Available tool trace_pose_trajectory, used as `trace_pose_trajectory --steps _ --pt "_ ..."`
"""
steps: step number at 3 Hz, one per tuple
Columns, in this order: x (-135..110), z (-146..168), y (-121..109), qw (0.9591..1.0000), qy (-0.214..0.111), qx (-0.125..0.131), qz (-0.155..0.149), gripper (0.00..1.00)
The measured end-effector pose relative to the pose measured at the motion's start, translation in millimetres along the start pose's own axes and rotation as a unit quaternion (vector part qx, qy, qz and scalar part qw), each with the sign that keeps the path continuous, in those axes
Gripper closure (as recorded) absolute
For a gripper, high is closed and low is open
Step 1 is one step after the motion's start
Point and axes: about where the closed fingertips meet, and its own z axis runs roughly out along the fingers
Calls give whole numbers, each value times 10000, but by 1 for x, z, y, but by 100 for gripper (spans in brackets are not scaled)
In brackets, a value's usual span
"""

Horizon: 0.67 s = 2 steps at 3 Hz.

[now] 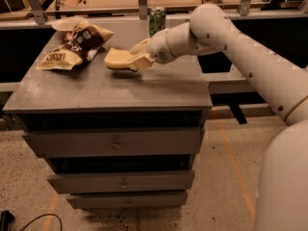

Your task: Move sponge near brown chip bag

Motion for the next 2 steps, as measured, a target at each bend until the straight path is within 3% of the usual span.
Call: trace_pose_trajectory --steps 2 --pt "-8 36 -11 9997 173 145 -77 35"
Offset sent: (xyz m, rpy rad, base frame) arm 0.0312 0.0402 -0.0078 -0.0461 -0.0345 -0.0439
